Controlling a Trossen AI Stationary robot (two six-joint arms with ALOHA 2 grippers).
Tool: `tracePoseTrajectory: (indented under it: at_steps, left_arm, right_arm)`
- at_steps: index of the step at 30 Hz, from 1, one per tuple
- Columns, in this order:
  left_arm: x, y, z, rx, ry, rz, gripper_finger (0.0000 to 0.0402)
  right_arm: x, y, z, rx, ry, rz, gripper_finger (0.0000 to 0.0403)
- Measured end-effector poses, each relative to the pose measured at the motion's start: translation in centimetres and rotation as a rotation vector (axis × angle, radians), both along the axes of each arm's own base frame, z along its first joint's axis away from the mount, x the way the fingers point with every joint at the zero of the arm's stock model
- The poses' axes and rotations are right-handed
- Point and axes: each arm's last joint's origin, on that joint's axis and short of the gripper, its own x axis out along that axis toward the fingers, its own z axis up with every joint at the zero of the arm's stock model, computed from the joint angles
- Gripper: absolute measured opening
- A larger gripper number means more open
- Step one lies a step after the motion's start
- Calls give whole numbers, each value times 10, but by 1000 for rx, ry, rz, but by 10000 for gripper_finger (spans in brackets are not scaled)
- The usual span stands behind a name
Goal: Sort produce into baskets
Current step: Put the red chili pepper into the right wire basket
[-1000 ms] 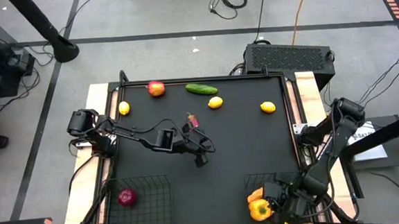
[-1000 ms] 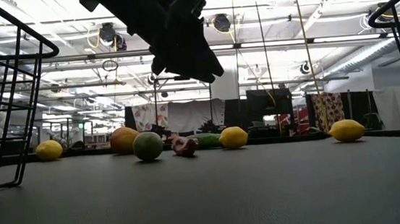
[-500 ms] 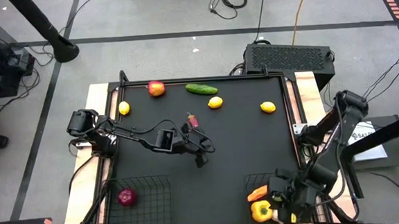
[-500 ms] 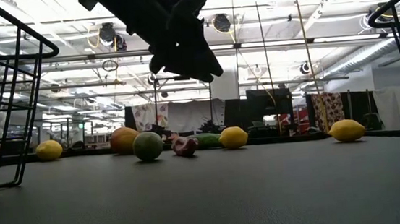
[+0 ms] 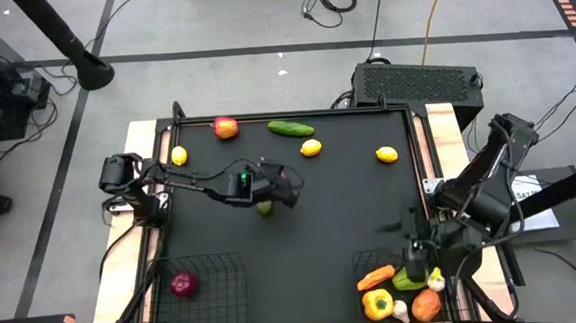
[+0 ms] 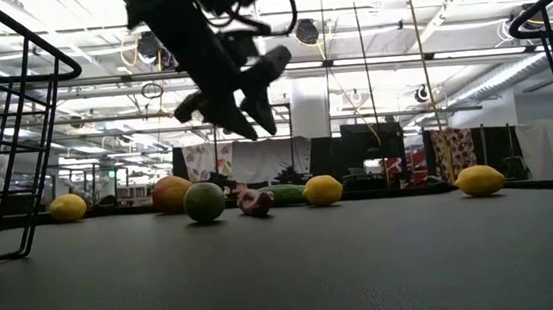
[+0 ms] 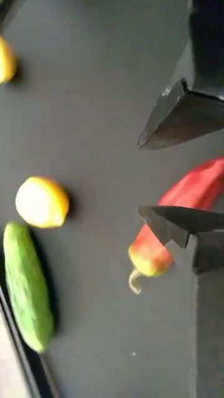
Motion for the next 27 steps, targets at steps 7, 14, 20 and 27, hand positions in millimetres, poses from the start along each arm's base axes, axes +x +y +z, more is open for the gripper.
tracePoseTrajectory:
  at_steps: [7, 14, 20, 27]
  left_arm:
    - [8, 3, -23, -118, -19, 67, 164]
    - [7, 2, -32, -149, -13, 151, 177]
    - [6, 1, -33, -122, -28, 202, 253]
    - [8, -5, -48, -116, 4, 223, 318]
  right_arm:
    - [4, -13, 4, -203, -46, -45, 196]
    - [1, -16, 0, -259, -4, -35, 196]
    - [5, -19, 1, -285, -3, -44, 196]
    - [10, -25, 1, -284, 1, -79, 196]
